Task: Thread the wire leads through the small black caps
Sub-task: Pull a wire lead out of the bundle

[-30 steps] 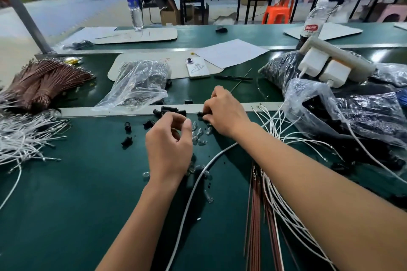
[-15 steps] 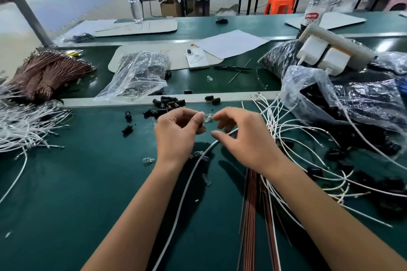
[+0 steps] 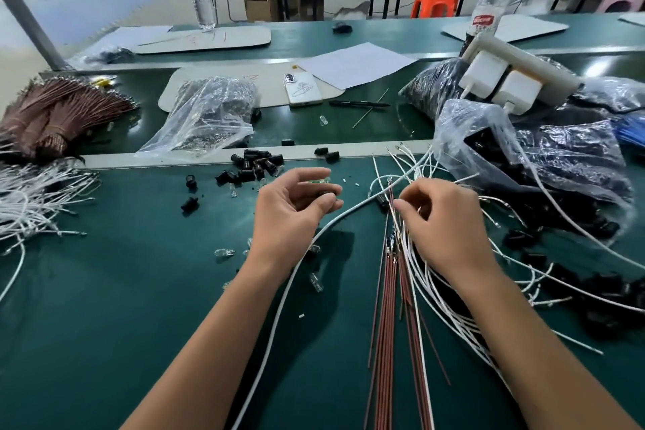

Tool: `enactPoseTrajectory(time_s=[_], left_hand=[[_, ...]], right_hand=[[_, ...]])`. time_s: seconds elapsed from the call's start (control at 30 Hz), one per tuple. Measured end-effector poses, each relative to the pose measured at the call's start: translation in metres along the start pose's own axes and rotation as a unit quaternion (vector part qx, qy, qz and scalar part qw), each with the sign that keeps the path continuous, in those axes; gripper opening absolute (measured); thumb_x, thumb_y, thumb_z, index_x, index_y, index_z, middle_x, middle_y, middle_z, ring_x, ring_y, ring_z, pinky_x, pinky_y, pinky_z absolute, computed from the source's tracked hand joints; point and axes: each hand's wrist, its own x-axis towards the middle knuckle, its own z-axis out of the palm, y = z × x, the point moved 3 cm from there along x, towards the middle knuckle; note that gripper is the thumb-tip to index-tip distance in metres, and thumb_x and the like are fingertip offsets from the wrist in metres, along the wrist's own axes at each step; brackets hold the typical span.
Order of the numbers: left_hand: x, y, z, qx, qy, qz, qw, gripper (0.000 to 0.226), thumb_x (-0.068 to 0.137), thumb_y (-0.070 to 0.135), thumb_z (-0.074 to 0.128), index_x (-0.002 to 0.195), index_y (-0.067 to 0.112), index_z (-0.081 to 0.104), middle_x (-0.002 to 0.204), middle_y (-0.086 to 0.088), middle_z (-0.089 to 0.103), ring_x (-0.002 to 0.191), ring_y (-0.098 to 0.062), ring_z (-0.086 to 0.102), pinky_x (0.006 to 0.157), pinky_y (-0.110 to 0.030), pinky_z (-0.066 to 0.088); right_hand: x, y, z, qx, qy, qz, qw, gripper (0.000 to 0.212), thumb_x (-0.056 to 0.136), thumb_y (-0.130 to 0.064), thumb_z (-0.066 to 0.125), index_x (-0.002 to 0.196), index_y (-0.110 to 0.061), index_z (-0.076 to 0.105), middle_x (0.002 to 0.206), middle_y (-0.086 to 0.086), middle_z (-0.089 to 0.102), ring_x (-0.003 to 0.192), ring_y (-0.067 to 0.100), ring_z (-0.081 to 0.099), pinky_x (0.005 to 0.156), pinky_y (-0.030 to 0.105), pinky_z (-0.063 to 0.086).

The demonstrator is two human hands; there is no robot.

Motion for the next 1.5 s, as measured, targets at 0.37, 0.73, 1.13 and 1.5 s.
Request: enactPoseTrajectory(time_s=[0.37,0.73,1.13,1.5], left_hand=[[-0.003,0.000,0.007,-0.096,-0.036,-0.021,0.994,0.018,0.089,-0.017,0.061,0.101,-0.005,0.067,0.101,-0.017,0.077,0.088,-0.028,0.075,0.081,-0.027,0.059],[-0.007,0.007,0.016,-0.204,-0.111,-0.046,0.972,0.024,0.089,-0.014,0.058,0.109,-0.001,0.060,0.110,-0.022,0.074,0.092,-0.030,0.074,0.083,-0.027,0.058],[-0.008,0.000,0.015,0.092,-0.035,0.061,0.993,0.017,0.089,0.004,0.060,0.089,0.017,0.071,0.073,-0.005,0.074,0.068,-0.018,0.073,0.067,-0.029,0.058],[-0.022,0.009,0.027,0.187,-0.183,0.042,0.964,0.025,0.094,0.031,0.057,0.077,0.015,0.063,0.061,-0.002,0.049,0.058,-0.012,0.044,0.054,-0.033,0.034]], right_hand=[[0.000,-0.013,0.020,-0.173,-0.085,0.041,0.980,0.024,0.093,-0.040,0.069,0.083,-0.019,0.073,0.096,0.000,0.053,0.099,0.024,0.056,0.081,0.035,0.047],[0.004,0.003,0.004,0.169,0.046,0.119,0.977,0.018,0.105,-0.026,0.056,0.089,-0.019,0.062,0.070,-0.006,0.072,0.050,0.002,0.055,0.056,0.027,0.043],[0.005,0.002,-0.001,0.490,-0.179,0.213,0.826,0.036,0.084,-0.015,0.074,0.119,-0.009,0.069,0.099,0.016,0.079,0.054,0.008,0.053,0.044,0.013,0.035],[-0.003,-0.018,0.015,0.468,-0.098,0.176,0.860,0.030,0.090,-0.001,0.075,0.109,-0.010,0.055,0.086,0.011,0.079,0.052,0.012,0.062,0.042,0.021,0.040]])
